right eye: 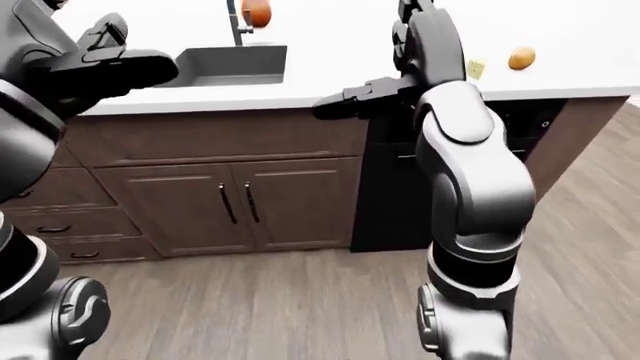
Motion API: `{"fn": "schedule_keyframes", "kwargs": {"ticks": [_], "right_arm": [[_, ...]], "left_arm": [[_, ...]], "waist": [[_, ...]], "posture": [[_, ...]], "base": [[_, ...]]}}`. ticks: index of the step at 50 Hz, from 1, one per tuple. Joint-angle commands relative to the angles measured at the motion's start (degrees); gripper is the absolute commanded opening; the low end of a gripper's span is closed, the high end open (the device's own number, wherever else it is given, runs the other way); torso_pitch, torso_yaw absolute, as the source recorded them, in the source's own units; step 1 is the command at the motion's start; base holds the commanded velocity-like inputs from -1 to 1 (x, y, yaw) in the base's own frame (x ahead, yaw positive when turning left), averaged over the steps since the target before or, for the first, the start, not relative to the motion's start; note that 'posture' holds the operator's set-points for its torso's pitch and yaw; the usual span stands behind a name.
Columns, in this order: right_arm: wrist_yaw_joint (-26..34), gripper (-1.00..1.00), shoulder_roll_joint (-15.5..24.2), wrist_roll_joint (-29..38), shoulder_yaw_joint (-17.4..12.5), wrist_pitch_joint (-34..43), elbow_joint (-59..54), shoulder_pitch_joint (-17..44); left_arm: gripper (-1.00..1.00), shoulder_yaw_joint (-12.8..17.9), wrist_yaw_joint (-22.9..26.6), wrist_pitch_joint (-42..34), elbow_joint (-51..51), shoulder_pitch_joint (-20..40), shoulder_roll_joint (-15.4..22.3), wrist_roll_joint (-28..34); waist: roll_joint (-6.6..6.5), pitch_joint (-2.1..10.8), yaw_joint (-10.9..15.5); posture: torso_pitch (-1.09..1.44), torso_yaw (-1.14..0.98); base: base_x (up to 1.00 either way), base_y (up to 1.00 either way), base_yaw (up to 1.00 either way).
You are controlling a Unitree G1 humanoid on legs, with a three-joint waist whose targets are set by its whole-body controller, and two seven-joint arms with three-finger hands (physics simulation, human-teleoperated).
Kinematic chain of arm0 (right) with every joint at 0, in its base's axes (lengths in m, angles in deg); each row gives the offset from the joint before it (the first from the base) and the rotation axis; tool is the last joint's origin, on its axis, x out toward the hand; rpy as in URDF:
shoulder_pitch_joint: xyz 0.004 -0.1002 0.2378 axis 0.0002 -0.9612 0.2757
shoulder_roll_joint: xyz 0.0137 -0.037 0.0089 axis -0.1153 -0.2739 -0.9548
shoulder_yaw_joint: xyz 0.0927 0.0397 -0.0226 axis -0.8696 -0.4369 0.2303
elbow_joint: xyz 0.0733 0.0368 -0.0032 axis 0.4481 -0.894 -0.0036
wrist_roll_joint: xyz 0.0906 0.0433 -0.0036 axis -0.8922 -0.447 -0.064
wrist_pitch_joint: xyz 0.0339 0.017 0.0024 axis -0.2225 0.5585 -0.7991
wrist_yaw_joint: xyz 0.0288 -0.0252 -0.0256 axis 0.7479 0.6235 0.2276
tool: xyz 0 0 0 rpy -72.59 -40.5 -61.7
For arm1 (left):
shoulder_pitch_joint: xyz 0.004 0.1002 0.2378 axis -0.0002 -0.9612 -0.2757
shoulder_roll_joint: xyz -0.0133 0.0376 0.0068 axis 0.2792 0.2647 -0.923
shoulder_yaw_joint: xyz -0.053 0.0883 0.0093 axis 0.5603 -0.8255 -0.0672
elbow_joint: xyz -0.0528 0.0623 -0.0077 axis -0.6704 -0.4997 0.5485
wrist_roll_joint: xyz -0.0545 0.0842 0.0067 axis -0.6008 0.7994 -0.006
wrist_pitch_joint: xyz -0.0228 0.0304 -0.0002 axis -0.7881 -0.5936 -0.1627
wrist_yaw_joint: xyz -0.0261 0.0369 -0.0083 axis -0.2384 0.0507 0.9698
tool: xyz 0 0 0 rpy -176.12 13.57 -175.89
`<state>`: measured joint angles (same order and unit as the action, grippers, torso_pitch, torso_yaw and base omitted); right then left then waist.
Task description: Place the bread and cheese on the cutting board.
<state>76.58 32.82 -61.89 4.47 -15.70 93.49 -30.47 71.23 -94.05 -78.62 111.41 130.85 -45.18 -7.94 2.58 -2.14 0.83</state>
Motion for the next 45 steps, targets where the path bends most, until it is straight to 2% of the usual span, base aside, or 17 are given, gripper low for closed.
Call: {"fn": "schedule_keyframes", "kwargs": {"ticks": [1, 14, 16, 18, 19, 20, 21, 23, 27, 30, 33, 36, 37, 38, 39, 40, 45], "right_arm": [[0.50, 1.00, 0.38, 2.16, -1.62, -0.95, 1.17, 1.44], [2.15, 1.00, -1.11, 4.53, -1.78, -0.67, 1.59, 1.42], [2.26, 1.00, -1.14, 4.75, -1.75, -0.66, 1.63, 1.42], [2.43, 1.00, -1.23, 5.03, -1.60, -0.47, 1.98, 1.47], [2.48, 1.00, -1.27, 5.13, -1.60, -0.37, 2.07, 1.56], [2.58, 1.00, -1.29, 5.22, -1.61, -0.48, 2.06, 1.47], [2.64, 1.00, -1.30, 5.28, -1.65, -0.46, 2.04, 1.48], [2.80, 1.00, -1.36, 5.38, -1.64, -0.25, 2.30, 1.58], [3.06, 1.00, -1.49, 5.61, -1.61, -0.28, 2.30, 1.60], [3.26, 1.00, -1.57, 5.82, -1.59, -0.40, 2.26, 1.50], [3.43, 1.00, -1.56, 5.97, -1.65, -0.37, 2.28, 1.55], [3.52, 1.00, -1.61, 6.06, -1.63, -0.38, 2.23, 1.55], [3.59, 1.00, -1.60, 6.14, -1.54, -0.39, 2.21, 1.55], [3.63, 1.00, -1.60, 6.23, -1.49, -0.37, 2.25, 1.58], [3.69, 1.00, -1.44, 6.52, -1.34, -0.52, 2.13, 1.47], [3.78, 1.00, -1.55, 6.51, -1.59, -0.75, 1.98, 1.36], [3.93, 1.00, -1.56, 6.87, -1.57, -0.89, 1.98, 1.32]], "left_arm": [[1.00, -0.10, -0.21, 2.51, 0.27, 0.73, 0.80, -0.89], [1.00, -1.29, -2.63, 2.18, 1.29, 0.80, 1.08, -3.55], [1.00, -1.40, -2.55, 2.30, 1.36, 0.76, 1.14, -3.47], [1.00, -1.60, -2.08, 3.05, 1.35, 0.69, 1.19, -2.91], [1.00, -1.62, -1.91, 3.23, 1.30, 0.61, 1.18, -2.72], [1.00, -1.58, -1.92, 3.20, 1.36, 0.69, 1.16, -2.67], [1.00, -1.63, -1.89, 3.28, 1.34, 0.68, 1.11, -2.56], [1.00, -1.59, -2.02, 3.08, 1.50, 0.69, 0.86, -2.63], [1.00, -1.56, -2.38, 2.85, 1.79, 0.84, 0.84, -3.09], [1.00, -1.57, -2.39, 2.66, 1.92, 0.87, 0.80, -3.02], [1.00, -1.75, -2.38, 2.98, 1.68, 0.85, 0.81, -2.41], [1.00, -1.51, -2.36, 2.86, 1.63, 1.01, 0.89, -2.37], [1.00, -1.57, -2.29, 2.96, 1.53, 0.99, 0.96, -2.16], [1.00, -1.81, -2.12, 3.08, 1.51, 0.97, 1.02, -1.81], [1.00, -2.08, -2.11, 2.90, 1.65, 0.96, 0.89, -1.53], [1.00, -2.32, -2.04, 2.79, 1.70, 0.87, 0.72, -1.10], [1.00, -1.87, -1.83, 1.90, 1.67, 1.19, 0.09, -0.48]], "waist": [[0.34, 1.12, 0.12], [-3.67, 0.45, 0.34], [-5.04, 0.57, 0.17], [-8.08, 1.45, -0.13], [-5.89, 0.81, 0.18], [-6.94, 0.96, -0.28], [-6.98, 1.29, -0.40], [-6.44, 1.79, -0.48], [-4.30, 1.11, -0.41], [-5.39, 1.16, -0.58], [-4.25, 1.25, -0.22], [-1.86, 0.99, 0.29], [-0.10, 1.31, 0.40], [3.22, 2.13, 0.35], [0.75, 1.29, -0.02], [0.92, 0.92, 0.24], [-1.81, 0.41, 0.02]], "posture": [[0.00, 0.00], [0.00, 0.00], [0.00, 0.00], [0.00, 0.00], [0.00, 0.00], [0.00, 0.00], [0.00, 0.00], [0.00, 0.00], [0.00, 0.00], [0.00, 0.00], [0.00, 0.00], [0.00, 0.00], [0.00, 0.00], [0.00, 0.00], [0.00, 0.00], [0.00, 0.00], [0.00, 0.00]], "base": [[0.00, -0.18, 0.00], [0.00, -0.17, 0.00], [0.00, -0.18, 0.00], [0.00, -0.17, 0.00], [0.00, -0.17, 0.00], [0.00, -0.17, 0.00], [0.00, -0.17, 0.00], [0.00, -0.18, 0.00], [0.00, -0.22, 0.00], [0.00, -0.61, 0.00], [0.00, -0.61, 0.00], [0.00, -0.61, 0.00], [0.00, -0.60, 0.00], [0.00, -0.62, 0.00], [0.00, -0.62, 0.00], [0.00, -0.61, 0.00], [0.00, -0.61, 0.00]]}}
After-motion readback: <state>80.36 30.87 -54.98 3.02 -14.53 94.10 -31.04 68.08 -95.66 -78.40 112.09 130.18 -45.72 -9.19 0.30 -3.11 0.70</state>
